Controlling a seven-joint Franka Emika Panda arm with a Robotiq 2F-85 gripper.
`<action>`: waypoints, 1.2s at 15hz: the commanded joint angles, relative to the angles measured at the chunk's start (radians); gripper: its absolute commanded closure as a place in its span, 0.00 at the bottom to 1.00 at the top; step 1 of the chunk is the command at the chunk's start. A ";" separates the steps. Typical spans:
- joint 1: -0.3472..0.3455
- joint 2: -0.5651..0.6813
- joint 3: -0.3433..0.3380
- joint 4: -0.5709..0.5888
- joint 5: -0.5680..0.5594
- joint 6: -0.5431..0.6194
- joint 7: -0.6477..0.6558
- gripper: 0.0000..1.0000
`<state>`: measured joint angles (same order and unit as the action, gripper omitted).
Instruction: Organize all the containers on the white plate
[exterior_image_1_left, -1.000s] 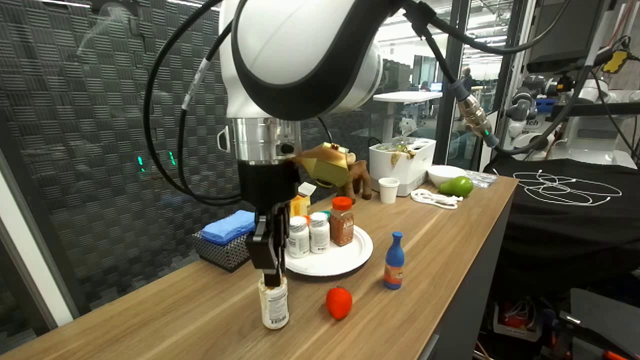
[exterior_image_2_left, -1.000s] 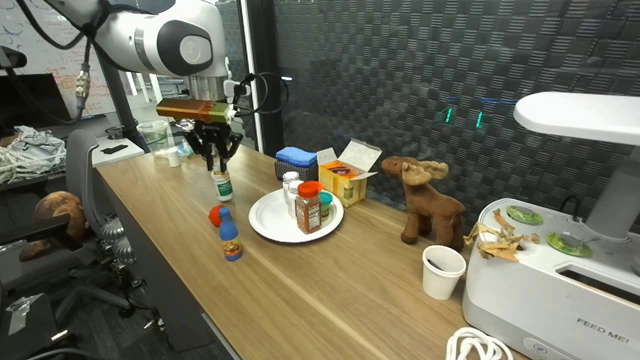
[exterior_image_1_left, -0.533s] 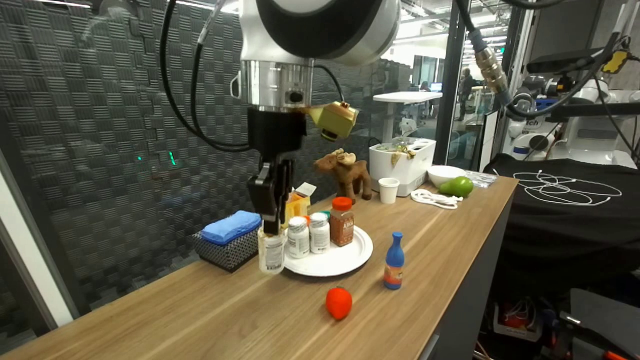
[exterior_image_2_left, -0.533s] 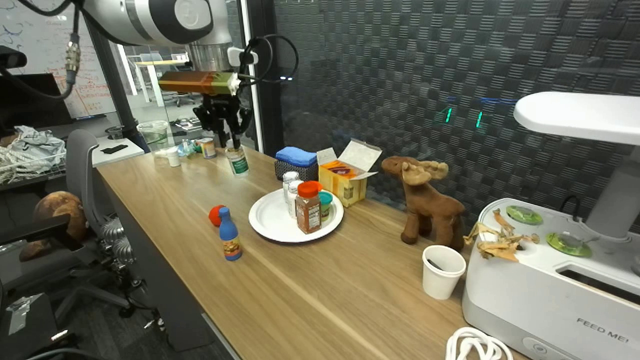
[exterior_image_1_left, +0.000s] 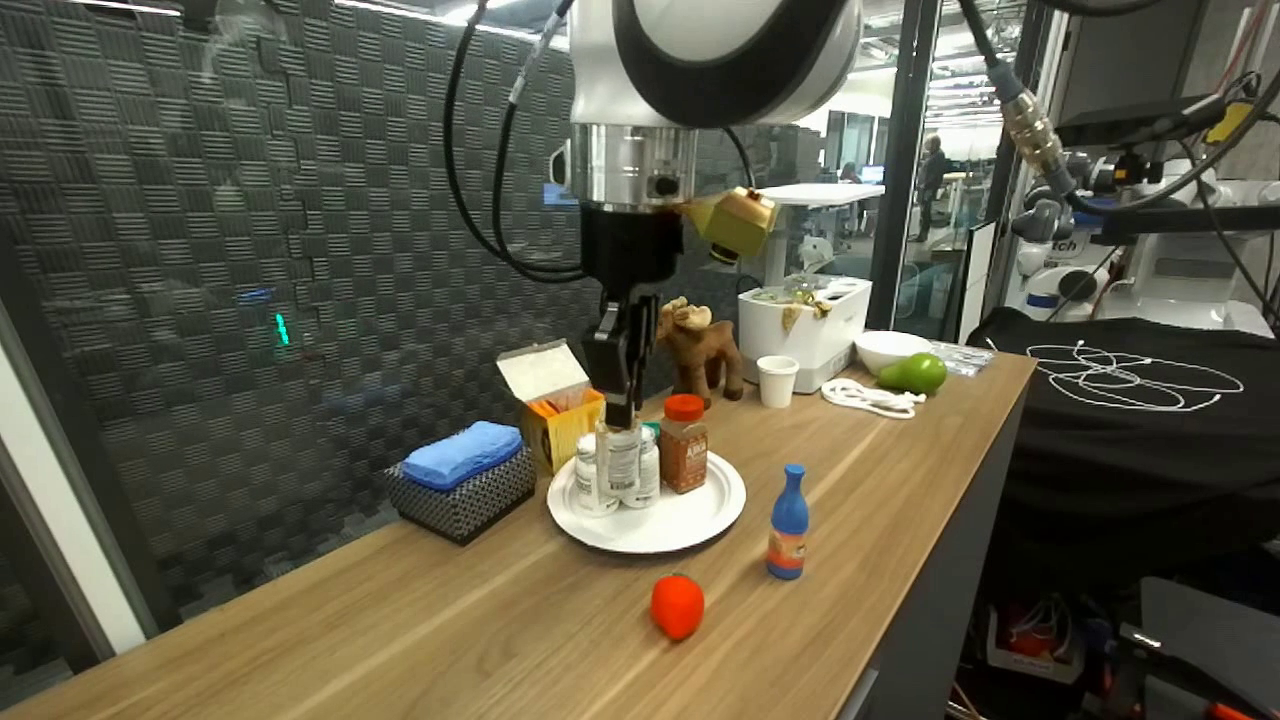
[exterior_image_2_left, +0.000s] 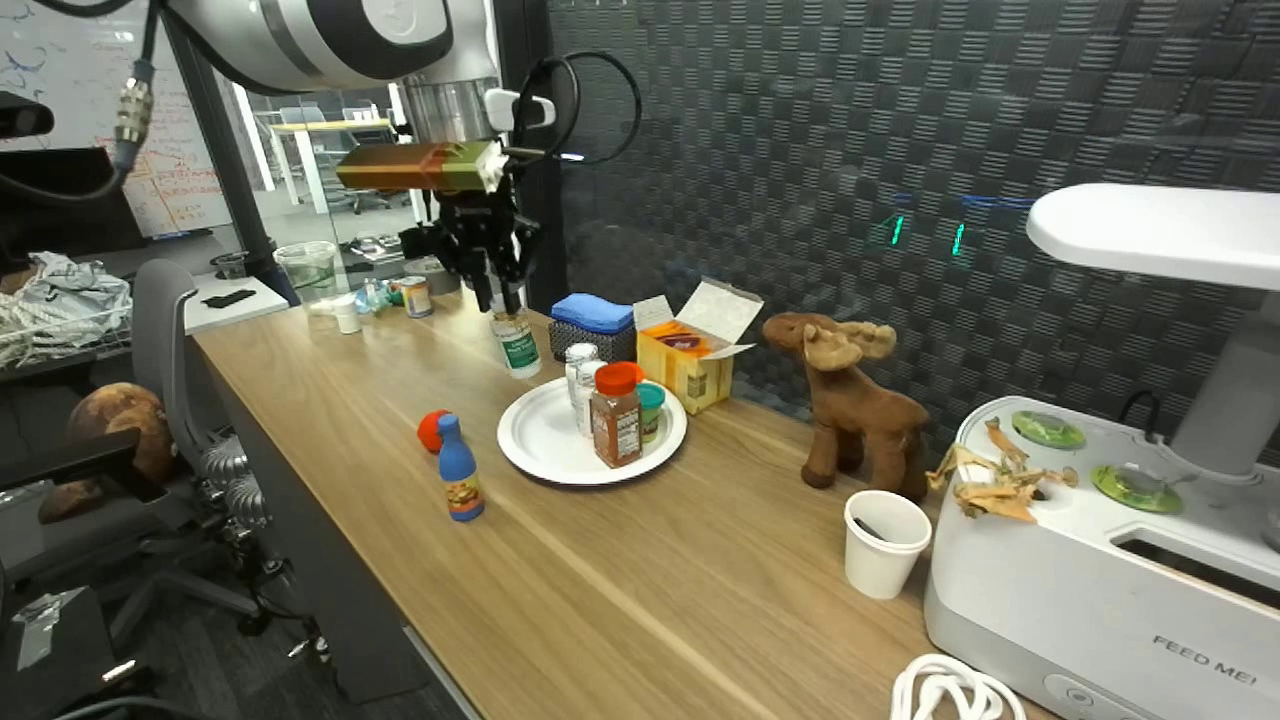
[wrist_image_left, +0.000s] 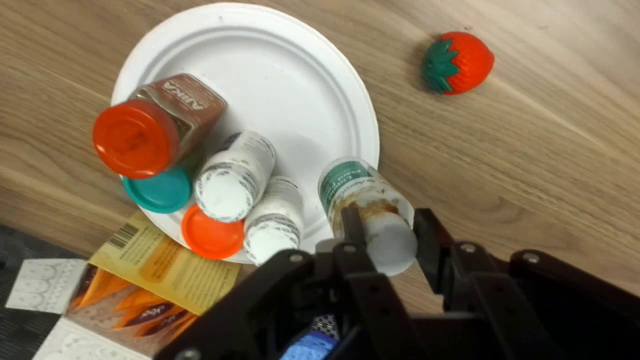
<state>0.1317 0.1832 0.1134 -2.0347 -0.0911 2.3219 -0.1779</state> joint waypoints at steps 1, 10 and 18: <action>-0.019 -0.040 -0.024 -0.071 -0.048 0.049 0.042 0.90; -0.079 -0.031 -0.068 -0.166 -0.038 0.180 0.054 0.90; -0.097 -0.021 -0.060 -0.194 0.032 0.250 0.036 0.90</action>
<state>0.0425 0.1811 0.0474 -2.2071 -0.0913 2.5292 -0.1371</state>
